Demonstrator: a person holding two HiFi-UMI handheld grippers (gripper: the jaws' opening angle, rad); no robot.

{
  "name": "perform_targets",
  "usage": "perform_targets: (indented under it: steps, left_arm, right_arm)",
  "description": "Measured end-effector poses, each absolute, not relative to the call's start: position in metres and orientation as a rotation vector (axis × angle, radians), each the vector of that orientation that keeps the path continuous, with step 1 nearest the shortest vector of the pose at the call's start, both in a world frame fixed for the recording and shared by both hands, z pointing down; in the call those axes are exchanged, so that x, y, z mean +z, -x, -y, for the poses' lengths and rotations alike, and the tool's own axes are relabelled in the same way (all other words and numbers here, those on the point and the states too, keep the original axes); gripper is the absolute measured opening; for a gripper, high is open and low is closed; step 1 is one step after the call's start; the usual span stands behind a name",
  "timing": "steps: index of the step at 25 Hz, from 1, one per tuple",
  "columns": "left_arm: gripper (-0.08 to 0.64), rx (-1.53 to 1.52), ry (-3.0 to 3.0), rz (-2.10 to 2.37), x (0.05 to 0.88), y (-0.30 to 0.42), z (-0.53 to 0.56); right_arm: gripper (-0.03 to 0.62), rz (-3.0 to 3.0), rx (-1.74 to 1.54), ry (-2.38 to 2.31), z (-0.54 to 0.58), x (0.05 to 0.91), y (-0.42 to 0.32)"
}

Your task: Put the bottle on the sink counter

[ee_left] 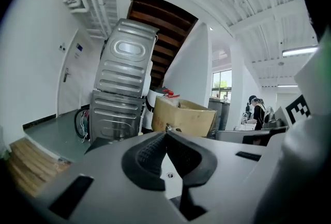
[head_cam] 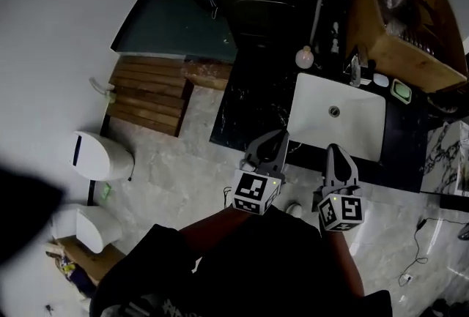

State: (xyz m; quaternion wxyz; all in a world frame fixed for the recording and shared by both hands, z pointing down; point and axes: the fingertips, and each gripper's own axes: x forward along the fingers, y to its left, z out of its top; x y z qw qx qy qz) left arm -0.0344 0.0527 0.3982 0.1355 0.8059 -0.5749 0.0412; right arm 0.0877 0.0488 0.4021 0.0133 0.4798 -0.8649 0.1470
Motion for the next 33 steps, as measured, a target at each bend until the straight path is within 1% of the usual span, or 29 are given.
perform_targets:
  steps: [3, 6, 10, 16, 22, 33]
  left_arm:
    - [0.015, 0.057, -2.288, 1.697, 0.388, -0.008, -0.088]
    - [0.015, 0.124, -2.337, 1.751, 0.385, -0.049, -0.12]
    - [0.015, 0.176, -2.352, 1.785, 0.384, -0.072, -0.155]
    - [0.015, 0.119, -2.345, 1.823, 0.375, -0.086, -0.176]
    - [0.015, 0.118, -2.428, 1.832, 0.365, -0.104, -0.185]
    - [0.015, 0.128, -2.364, 1.93, 0.363, -0.099, -0.215]
  right_arm:
    - [0.04, 2.746, 0.337, -1.399, -0.084, 0.389, -0.104]
    - [0.039, 2.761, 0.286, -1.352, -0.115, 0.382, -0.125]
    - [0.038, 2.761, 0.254, -1.324, -0.143, 0.37, -0.148]
    - [0.038, 2.743, 0.22, -1.349, -0.169, 0.359, -0.167]
    - [0.038, 2.697, 0.224, -1.365, -0.186, 0.375, -0.176]
    - [0.038, 2.744, 0.168, -1.324, -0.199, 0.365, -0.174]
